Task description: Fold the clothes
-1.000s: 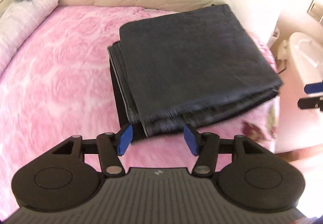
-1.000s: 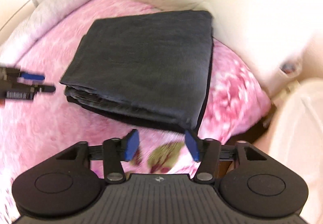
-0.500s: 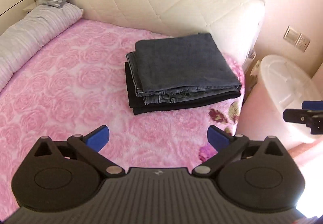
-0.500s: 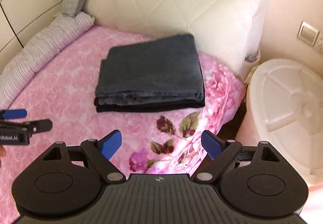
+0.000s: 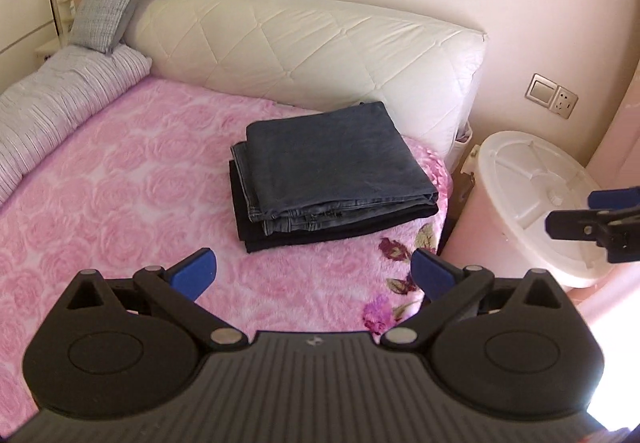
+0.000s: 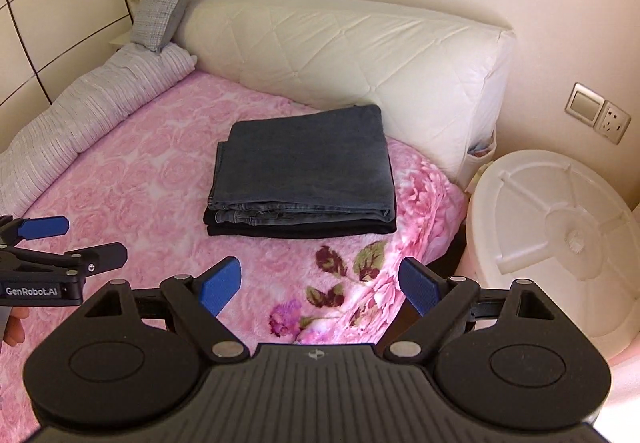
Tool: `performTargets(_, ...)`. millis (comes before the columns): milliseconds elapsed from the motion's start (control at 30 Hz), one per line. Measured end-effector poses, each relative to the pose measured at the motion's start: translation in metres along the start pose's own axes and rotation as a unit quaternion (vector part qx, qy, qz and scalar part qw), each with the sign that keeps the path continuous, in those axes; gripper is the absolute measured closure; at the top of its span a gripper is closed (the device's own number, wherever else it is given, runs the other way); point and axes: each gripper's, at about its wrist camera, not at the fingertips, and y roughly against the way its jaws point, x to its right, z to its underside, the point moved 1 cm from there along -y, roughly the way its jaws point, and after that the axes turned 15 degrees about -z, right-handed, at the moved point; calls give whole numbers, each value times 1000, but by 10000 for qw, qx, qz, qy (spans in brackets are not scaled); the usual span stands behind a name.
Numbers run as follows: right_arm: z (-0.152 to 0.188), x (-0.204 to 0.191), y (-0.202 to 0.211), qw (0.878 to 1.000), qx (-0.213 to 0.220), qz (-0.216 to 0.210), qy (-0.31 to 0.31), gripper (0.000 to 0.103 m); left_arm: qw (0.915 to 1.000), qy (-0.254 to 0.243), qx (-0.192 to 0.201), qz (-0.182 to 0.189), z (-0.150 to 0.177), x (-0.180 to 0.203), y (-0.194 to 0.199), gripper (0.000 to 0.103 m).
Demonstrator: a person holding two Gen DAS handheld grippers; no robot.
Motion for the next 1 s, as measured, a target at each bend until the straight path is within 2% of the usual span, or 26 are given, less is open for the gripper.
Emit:
performTargets(233,2,-6,8,9996,3,199,174,15,9997,64,220,18,-5,-3,8,1)
performTargets(400,3,-10,8,9997,38,194,129,15,9995,308,108,-17,-4,-9,9,1)
performTargets(633,5,-20,6,9997,52,180,147,15,9993,372,-82,-40,-1,-22,9,1)
performTargets(1000,10,-35,9,9996,29,239,178,15,9988,447,-158,-137,8,-33,16,1)
